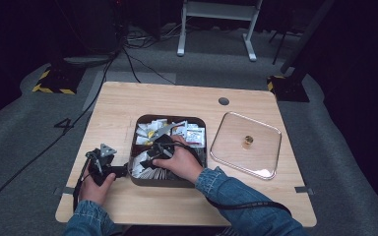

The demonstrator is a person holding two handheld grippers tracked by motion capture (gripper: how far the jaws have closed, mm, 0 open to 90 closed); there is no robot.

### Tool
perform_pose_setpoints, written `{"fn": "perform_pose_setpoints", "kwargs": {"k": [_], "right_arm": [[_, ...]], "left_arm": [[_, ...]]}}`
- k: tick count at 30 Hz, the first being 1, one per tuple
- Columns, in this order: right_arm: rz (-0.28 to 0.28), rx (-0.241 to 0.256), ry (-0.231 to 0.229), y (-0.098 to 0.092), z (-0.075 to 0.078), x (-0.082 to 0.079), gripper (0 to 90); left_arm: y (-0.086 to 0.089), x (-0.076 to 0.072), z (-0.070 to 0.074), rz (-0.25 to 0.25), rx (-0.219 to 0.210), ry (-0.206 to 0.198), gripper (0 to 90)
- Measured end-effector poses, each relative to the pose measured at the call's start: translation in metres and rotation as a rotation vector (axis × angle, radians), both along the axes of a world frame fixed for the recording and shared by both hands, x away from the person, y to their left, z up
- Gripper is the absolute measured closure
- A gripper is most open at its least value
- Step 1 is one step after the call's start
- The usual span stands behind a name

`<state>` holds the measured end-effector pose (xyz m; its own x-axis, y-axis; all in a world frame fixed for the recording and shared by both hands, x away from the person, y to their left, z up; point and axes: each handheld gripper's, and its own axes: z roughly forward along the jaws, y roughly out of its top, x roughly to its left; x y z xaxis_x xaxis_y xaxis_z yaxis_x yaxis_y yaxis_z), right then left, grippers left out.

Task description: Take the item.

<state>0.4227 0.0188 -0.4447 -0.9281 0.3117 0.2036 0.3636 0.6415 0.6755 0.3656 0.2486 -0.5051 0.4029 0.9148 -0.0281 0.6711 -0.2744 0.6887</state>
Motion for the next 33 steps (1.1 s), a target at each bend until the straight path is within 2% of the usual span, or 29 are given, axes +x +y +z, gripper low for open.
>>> {"fn": "perform_pose_setpoints", "kwargs": {"k": [6,19,21,24,29,33], "right_arm": [[-0.031,-0.014,0.01,0.001,-0.003,0.002,44.7],[-0.019,-0.005,-0.012,0.01,-0.005,-0.001,44.9],[-0.021,-0.01,-0.019,0.011,-0.006,0.0,47.6],[0.004,-0.035,-0.043,0.013,-0.008,0.0,54.3],[0.035,-0.038,-0.065,0.017,-0.008,-0.001,63.4],[0.029,-0.039,-0.067,0.019,-0.009,0.001,67.6]], "left_arm": [[0.0,0.0,0.0,0.0,-0.001,0.001,14.2],[0.0,0.0,0.0,0.0,-0.001,0.001,14.2],[0.0,0.0,0.0,0.0,0.0,0.0,14.2],[0.0,0.0,0.0,0.0,-0.001,0.001,14.2],[0.0,0.0,0.0,0.0,0.0,0.0,14.2],[0.0,0.0,0.0,0.0,-0.001,0.001,14.2]]}}
